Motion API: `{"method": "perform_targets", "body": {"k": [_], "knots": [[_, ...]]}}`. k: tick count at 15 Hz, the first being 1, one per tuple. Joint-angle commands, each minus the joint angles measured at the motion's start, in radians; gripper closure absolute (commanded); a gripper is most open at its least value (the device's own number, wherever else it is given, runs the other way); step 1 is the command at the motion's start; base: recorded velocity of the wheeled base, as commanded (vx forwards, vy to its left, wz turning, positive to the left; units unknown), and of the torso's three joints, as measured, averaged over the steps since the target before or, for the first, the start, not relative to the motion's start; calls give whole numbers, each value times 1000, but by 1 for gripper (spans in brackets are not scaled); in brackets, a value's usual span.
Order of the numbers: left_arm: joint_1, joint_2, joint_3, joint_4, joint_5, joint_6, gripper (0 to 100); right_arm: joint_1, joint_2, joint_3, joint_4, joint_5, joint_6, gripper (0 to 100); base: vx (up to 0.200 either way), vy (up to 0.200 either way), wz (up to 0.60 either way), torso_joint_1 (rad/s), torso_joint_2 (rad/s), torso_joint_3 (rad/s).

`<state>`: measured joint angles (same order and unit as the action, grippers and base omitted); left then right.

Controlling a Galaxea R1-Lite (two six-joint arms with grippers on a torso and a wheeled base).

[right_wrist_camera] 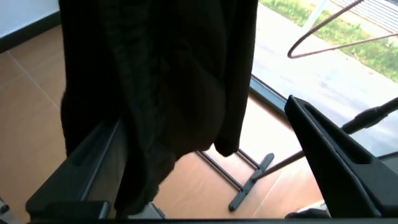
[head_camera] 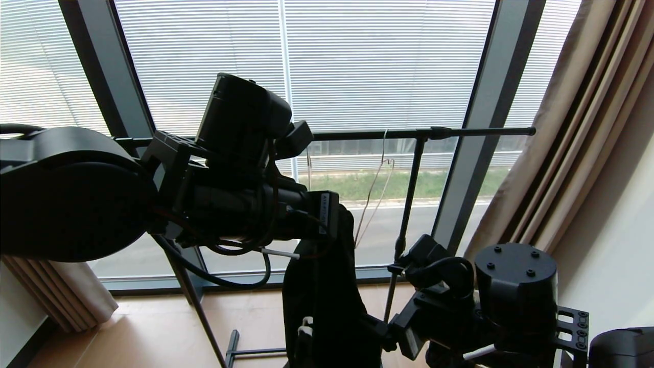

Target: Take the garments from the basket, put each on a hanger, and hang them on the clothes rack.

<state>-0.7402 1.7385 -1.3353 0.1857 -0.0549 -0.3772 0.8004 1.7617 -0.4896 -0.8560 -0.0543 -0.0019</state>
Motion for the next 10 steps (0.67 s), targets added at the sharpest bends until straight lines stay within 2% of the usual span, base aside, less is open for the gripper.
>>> {"method": "perform_targets", "body": {"k": [1,10], "knots": [[1,-1,1,1,0,0,100,-30,-57,8,9,4,-3,0,0,0,0,0,0,0],[1,-7,-2,0,0,0,100,-13,61,83,-3,-1,-10,0,0,0,0,0,0,0]]}}
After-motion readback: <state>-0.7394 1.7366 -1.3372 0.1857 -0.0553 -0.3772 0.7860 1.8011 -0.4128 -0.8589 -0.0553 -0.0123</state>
